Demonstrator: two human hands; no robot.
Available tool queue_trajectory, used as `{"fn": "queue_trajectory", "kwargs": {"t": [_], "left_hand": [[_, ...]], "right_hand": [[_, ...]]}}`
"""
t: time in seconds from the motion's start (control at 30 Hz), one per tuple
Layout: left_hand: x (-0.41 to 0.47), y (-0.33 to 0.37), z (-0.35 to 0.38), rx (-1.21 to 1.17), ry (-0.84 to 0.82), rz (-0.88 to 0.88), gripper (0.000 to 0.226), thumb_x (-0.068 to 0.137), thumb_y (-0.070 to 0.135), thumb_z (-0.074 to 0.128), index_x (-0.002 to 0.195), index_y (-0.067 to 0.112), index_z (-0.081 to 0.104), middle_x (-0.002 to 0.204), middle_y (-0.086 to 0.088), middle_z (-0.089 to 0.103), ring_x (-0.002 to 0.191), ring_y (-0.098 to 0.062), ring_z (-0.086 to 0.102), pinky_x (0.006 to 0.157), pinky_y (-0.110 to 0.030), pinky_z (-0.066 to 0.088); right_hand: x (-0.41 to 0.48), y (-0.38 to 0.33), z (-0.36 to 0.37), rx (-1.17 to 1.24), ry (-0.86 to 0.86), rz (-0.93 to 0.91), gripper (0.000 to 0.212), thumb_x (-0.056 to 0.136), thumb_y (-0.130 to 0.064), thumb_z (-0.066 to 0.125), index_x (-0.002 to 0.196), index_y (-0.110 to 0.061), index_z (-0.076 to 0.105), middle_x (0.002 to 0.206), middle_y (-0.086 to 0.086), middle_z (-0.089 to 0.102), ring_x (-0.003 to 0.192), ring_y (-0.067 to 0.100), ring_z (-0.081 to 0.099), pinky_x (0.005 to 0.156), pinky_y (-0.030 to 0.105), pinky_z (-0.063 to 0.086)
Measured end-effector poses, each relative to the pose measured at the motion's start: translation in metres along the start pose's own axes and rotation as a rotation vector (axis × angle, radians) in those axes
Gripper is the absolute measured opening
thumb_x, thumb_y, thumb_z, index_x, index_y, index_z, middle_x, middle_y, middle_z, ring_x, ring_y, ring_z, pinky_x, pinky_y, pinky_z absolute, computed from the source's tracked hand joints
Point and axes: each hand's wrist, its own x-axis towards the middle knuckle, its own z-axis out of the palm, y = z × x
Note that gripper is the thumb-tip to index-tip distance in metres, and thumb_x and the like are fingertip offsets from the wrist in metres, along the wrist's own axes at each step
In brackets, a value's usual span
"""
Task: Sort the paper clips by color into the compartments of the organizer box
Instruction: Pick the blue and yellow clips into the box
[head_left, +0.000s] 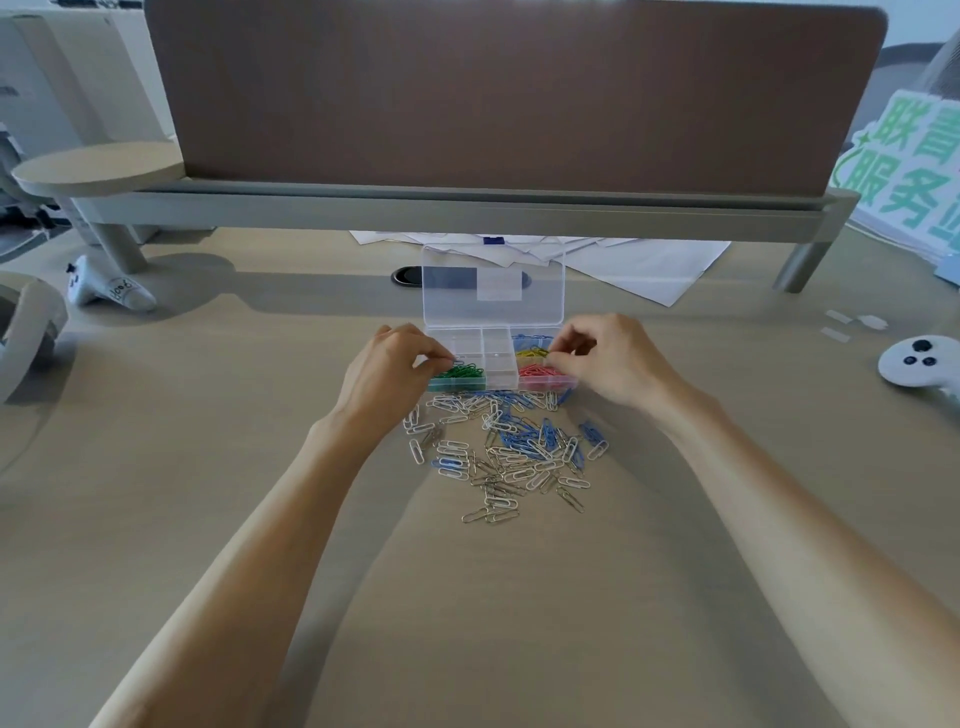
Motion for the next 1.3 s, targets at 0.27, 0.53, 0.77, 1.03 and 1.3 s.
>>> {"fn": "queue_trajectory", "kwargs": {"t": [0.27, 0.53, 0.77, 1.03, 1.3], "left_hand": [[0.011, -0.007, -0.006, -0.057, 0.036, -0.012, 0.020, 0.096, 0.016, 0.055, 0.100, 0.022, 0.074, 0.097, 0.003, 0.069, 0.091, -0.017, 0.058, 0.076, -0.032, 0.048], [0.010, 0.019, -0.001, -0.140, 0.085, 0.031, 0.010, 0.090, 0.030, 0.065, 0.090, 0.023, 0.073, 0.085, 0.010, 0.068, 0.081, -0.011, 0.058, 0.069, -0.030, 0.048], [0.012, 0.020, 0.003, -0.048, 0.050, 0.042, 0.024, 0.096, 0.036, 0.055, 0.114, 0.025, 0.065, 0.103, 0.011, 0.066, 0.084, -0.009, 0.053, 0.072, -0.028, 0.045], [0.006, 0.005, -0.003, 0.019, -0.025, 0.060, 0.020, 0.097, 0.023, 0.051, 0.103, 0.022, 0.070, 0.104, 0.008, 0.068, 0.091, -0.009, 0.058, 0.076, -0.029, 0.050], [-0.001, 0.023, 0.001, 0.119, -0.270, 0.337, 0.017, 0.096, 0.028, 0.055, 0.108, 0.028, 0.067, 0.098, 0.015, 0.054, 0.096, -0.008, 0.052, 0.073, -0.030, 0.049]], "right_hand": [[0.019, -0.025, 0.030, 0.069, -0.031, -0.118, 0.010, 0.087, -0.015, 0.069, 0.096, -0.019, 0.074, 0.080, -0.013, 0.064, 0.070, -0.004, 0.056, 0.059, 0.002, 0.038], [0.020, -0.031, 0.047, 0.151, -0.043, -0.132, 0.011, 0.087, -0.025, 0.069, 0.096, -0.021, 0.073, 0.079, -0.011, 0.066, 0.073, 0.003, 0.058, 0.062, 0.010, 0.042], [0.029, -0.004, 0.028, -0.079, 0.120, -0.053, 0.016, 0.093, -0.024, 0.061, 0.097, -0.016, 0.075, 0.089, -0.002, 0.071, 0.080, 0.012, 0.059, 0.071, 0.026, 0.042], [0.042, 0.012, 0.029, -0.528, 0.141, 0.015, 0.024, 0.098, -0.023, 0.051, 0.108, -0.016, 0.071, 0.114, 0.007, 0.064, 0.107, 0.029, 0.044, 0.084, 0.039, 0.041], [-0.019, 0.008, 0.006, -0.245, 0.154, 0.042, 0.013, 0.090, -0.023, 0.062, 0.096, -0.022, 0.073, 0.094, -0.001, 0.066, 0.088, 0.019, 0.056, 0.076, 0.033, 0.043]]}}
